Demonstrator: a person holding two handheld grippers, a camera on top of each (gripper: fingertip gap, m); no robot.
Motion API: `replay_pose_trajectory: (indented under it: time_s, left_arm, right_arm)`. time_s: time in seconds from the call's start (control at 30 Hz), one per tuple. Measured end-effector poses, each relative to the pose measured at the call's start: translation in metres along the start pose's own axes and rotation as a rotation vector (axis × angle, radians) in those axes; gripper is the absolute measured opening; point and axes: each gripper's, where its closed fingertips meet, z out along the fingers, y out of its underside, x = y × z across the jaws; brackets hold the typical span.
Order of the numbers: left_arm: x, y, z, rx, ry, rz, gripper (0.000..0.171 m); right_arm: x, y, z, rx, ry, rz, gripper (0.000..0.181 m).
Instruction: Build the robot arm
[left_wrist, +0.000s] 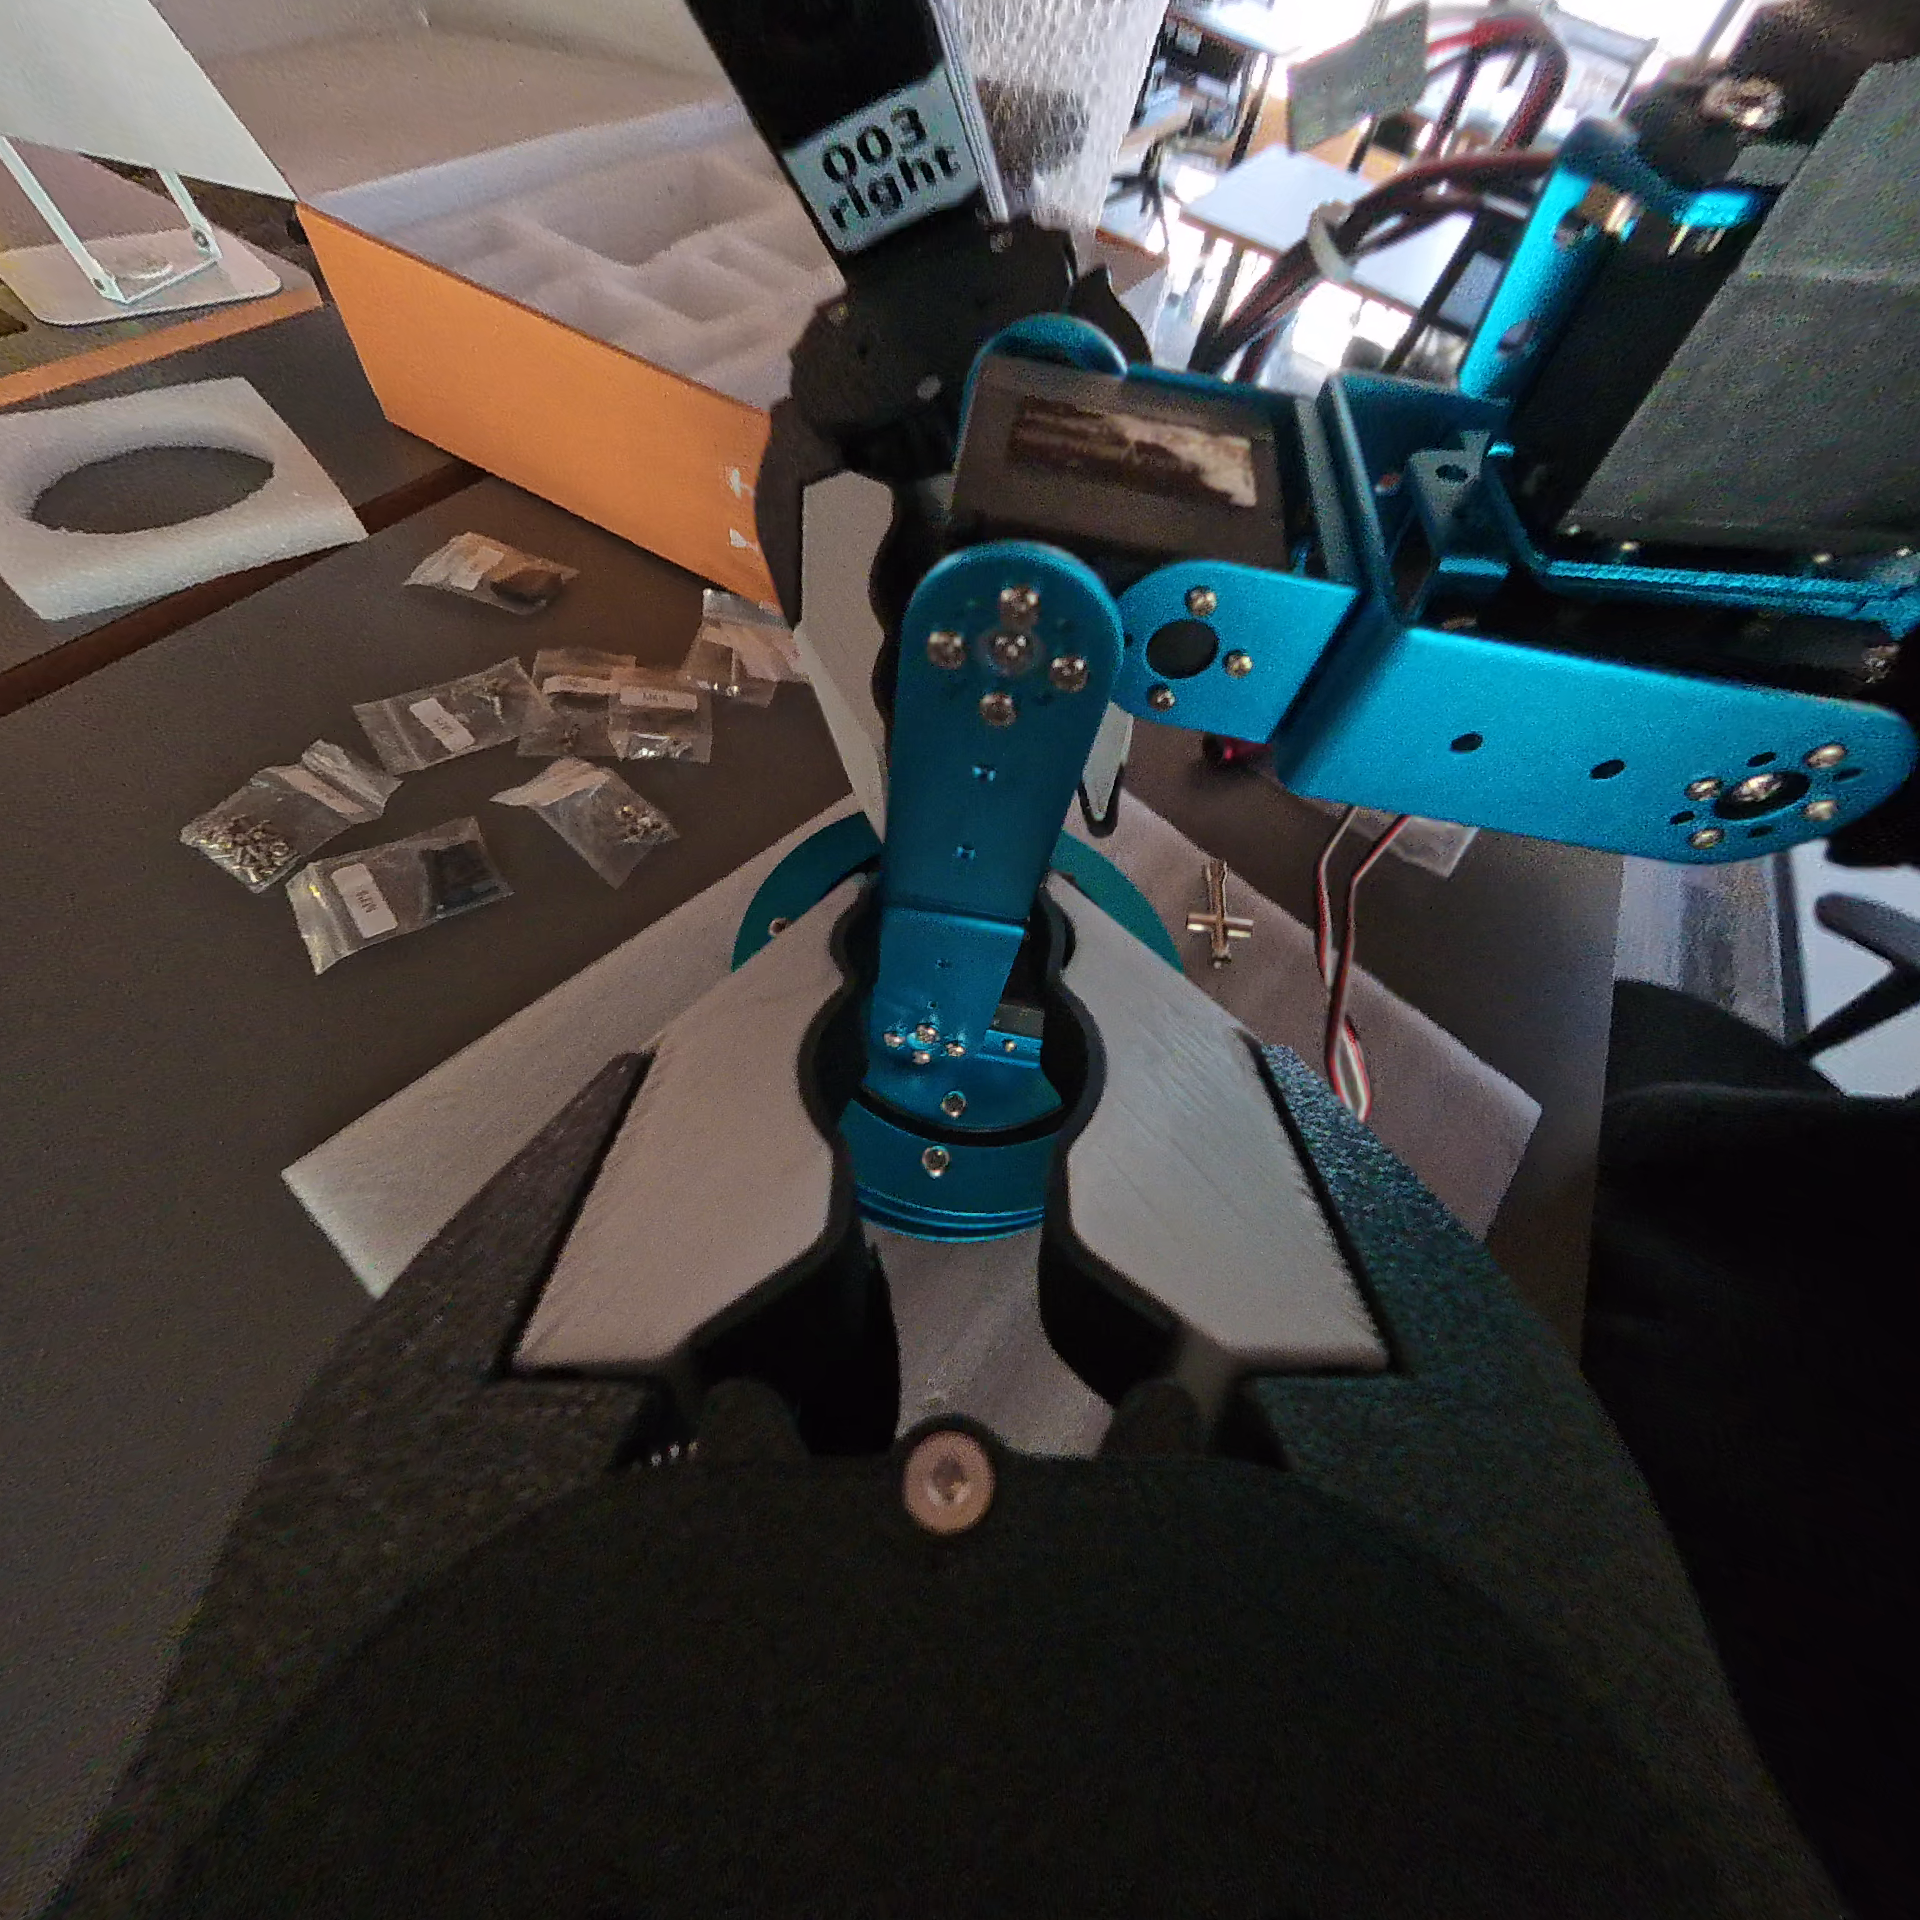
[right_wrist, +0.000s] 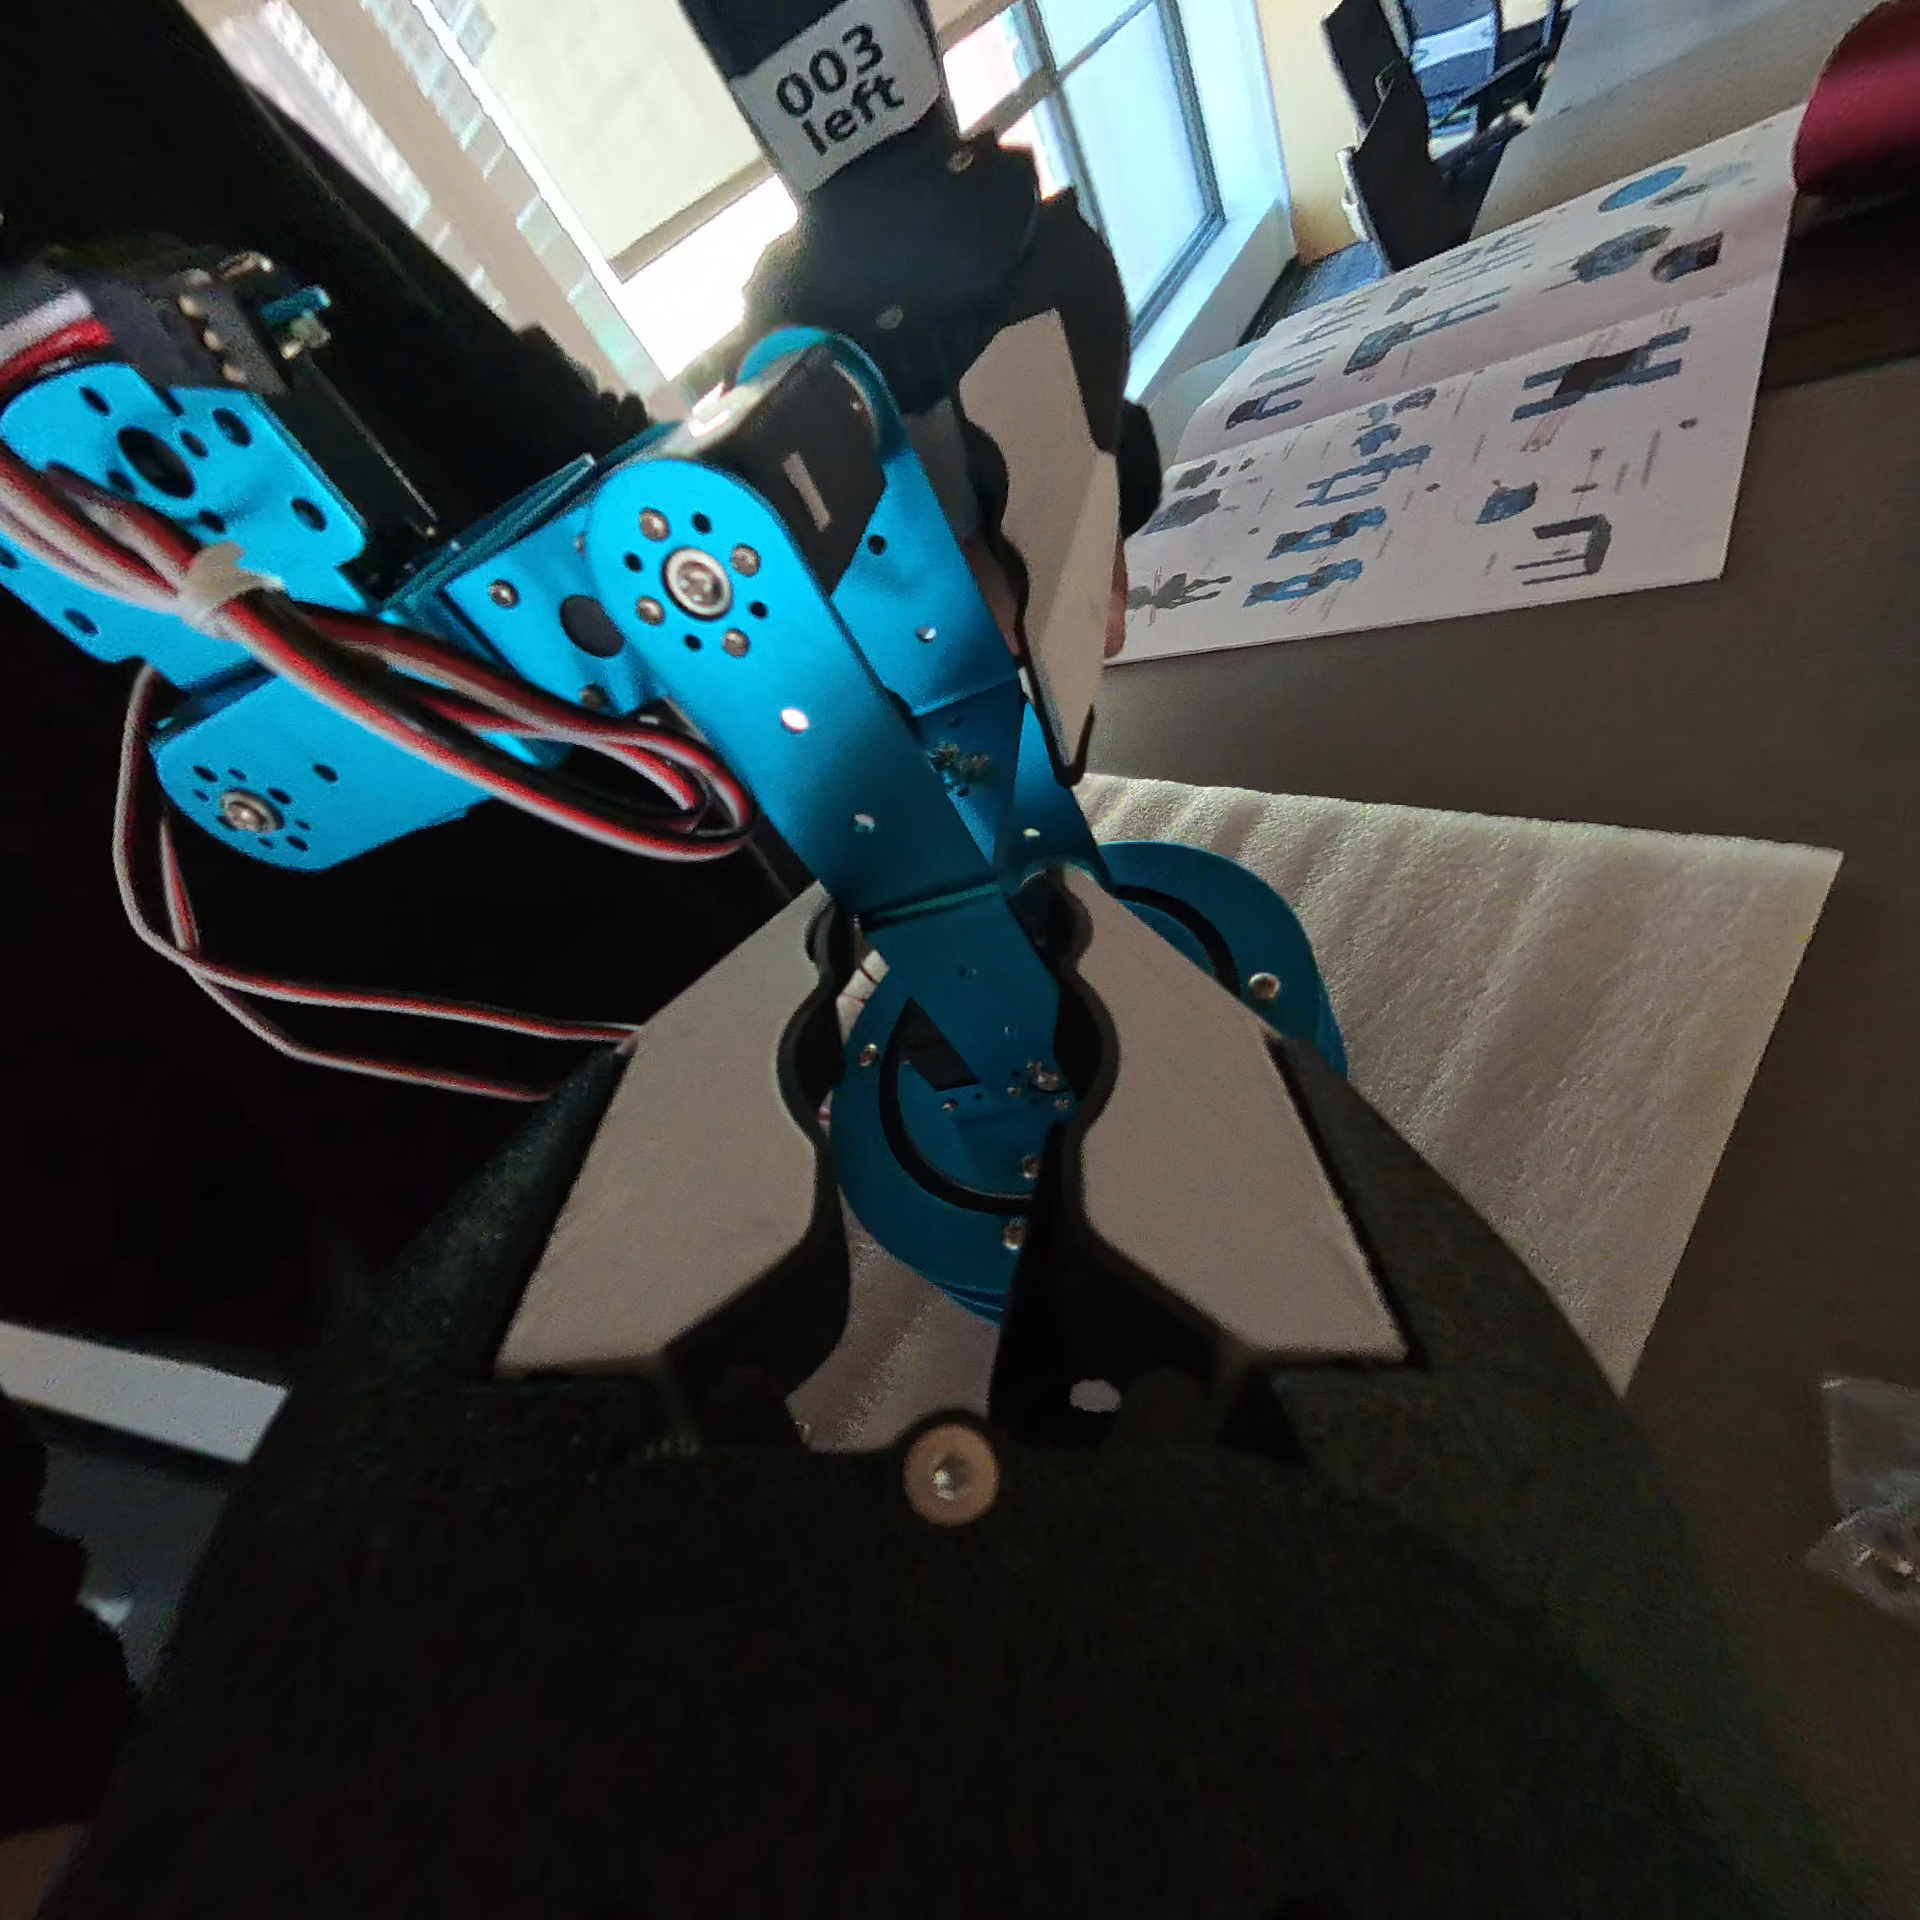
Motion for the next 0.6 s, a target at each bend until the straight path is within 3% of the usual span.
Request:
replay_pose_trajectory:
  time_s: [0.17,0.27,0.37,0.5,0.53,0.6]
  left_arm:
    - [0.001,-0.002,0.002,0.056,0.033,-0.016,0.029]
    - [0.002,-0.001,0.000,0.067,0.054,-0.016,0.029]
    - [0.005,0.000,-0.002,0.088,0.090,-0.029,0.030]
    - [0.008,-0.001,-0.003,0.121,0.121,-0.066,0.031]
    - [0.008,-0.001,-0.003,0.127,0.130,-0.074,0.031]
    - [0.009,-0.001,-0.004,0.135,0.154,-0.090,0.033]
  right_arm:
    - [0.005,0.002,-0.011,0.068,0.138,0.025,0.039]
    - [0.002,-0.005,-0.038,0.166,0.264,0.047,0.044]
    - [-0.010,0.003,-0.082,0.224,0.553,0.075,0.047]
    - [-0.065,0.037,-0.138,0.310,0.999,0.111,0.048]
    - [-0.083,0.048,-0.142,0.310,1.088,0.146,0.050]
    - [-0.124,0.036,-0.128,0.383,1.170,0.091,0.045]
